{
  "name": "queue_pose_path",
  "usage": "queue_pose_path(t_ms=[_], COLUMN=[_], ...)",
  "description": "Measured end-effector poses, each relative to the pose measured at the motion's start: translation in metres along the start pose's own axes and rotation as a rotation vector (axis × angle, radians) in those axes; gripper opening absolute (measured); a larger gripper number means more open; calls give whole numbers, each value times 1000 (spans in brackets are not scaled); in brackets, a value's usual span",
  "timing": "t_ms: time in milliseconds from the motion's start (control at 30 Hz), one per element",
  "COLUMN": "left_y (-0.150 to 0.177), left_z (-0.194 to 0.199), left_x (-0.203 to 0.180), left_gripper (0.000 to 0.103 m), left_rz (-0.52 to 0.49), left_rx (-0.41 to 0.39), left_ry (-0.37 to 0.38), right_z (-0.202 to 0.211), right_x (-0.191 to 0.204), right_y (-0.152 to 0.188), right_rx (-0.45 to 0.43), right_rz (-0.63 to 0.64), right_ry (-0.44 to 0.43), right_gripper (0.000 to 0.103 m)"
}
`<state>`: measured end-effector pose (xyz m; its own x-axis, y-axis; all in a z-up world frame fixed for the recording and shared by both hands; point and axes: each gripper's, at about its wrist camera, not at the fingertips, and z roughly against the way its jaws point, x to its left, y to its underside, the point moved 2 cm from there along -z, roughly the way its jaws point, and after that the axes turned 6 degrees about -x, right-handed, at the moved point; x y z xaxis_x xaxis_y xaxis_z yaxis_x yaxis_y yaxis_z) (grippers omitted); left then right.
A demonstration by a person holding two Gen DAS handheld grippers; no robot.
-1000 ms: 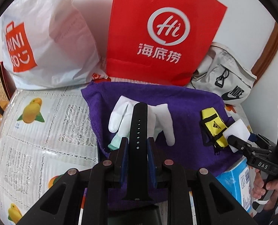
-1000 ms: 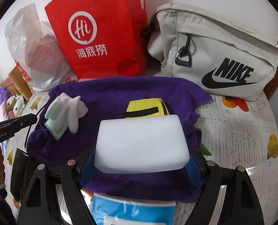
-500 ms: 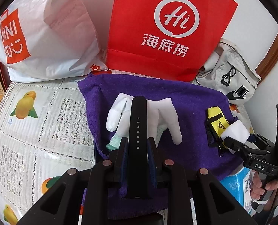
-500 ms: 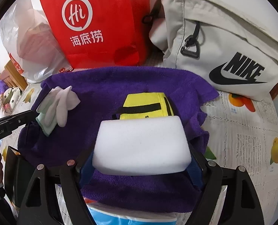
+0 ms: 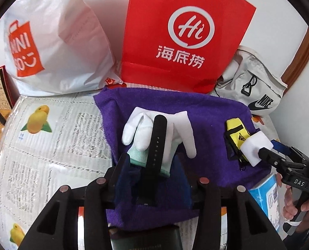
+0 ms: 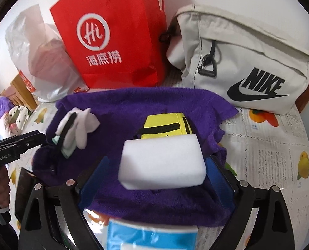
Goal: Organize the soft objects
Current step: 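Release the strap by the gloves with the left tool while the right sets the sponge on the pouch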
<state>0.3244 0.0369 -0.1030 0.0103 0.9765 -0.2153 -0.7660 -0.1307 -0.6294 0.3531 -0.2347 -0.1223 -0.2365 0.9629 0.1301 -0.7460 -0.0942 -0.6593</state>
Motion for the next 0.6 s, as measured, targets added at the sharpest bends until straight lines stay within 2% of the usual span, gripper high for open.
queue_pose_path(t_ms=[200,300,467,600], left_y=[10,18,37,57], left_z=[33,50,78,98], left_x=[-5,-10,-21,-29], left_gripper=[43,43,43,48], left_rz=[-5,-20,-54,-78], left_rx=[-43,-60,-67,-73], left_ry=[-7,0,19,27], right_z=[36,55,89,115], right_x=[9,13,17,23], right_y=[13,26,51,76], right_rx=[-48,-60,-68,-74], right_rz=[14,19,-9,-25], right_ry=[-9,0,-32,-65], right_gripper=[93,93,93,90])
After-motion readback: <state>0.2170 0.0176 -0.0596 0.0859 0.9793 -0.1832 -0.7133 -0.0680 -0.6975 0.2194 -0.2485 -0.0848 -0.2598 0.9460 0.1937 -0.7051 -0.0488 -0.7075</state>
